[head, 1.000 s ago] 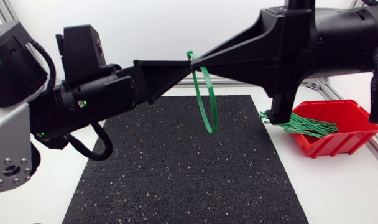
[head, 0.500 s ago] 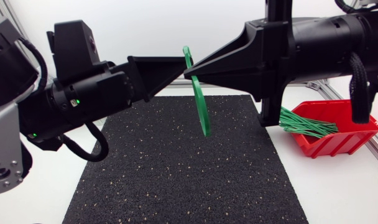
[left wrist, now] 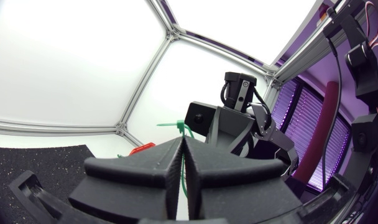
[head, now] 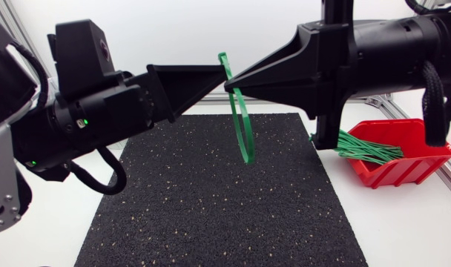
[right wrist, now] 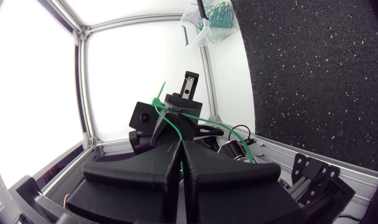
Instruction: Take a green cable tie from the red box, thread the tail through the head to close it, then place it in the transparent bin on the left.
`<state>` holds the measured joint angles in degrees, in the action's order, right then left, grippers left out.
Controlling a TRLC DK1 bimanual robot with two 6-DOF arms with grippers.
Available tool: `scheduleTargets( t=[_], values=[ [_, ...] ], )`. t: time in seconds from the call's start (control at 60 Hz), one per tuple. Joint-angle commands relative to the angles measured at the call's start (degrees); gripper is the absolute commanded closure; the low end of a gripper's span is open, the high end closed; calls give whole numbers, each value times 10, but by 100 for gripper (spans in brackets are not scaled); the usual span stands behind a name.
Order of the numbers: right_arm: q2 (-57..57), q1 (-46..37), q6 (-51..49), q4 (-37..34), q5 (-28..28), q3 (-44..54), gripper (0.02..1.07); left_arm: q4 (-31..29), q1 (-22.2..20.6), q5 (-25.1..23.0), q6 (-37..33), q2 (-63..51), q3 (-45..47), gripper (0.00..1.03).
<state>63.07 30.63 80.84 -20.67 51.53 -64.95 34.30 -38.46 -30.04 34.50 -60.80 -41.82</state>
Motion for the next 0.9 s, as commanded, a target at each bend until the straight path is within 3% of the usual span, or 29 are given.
scheduleTargets(
  t=[0.0, 0.4, 0.883],
  values=[
    [-1, -7, 16, 0, -18, -18, 101, 4, -17, -19, -2, 8, 8, 100],
    [23, -10, 13, -4, -35, -46, 101, -5, -28, -19, -3, 23, 13, 100],
    [36, -7, 10, -11, -35, -16, 101, -12, -3, -27, -4, 40, 7, 100]
  ],
)
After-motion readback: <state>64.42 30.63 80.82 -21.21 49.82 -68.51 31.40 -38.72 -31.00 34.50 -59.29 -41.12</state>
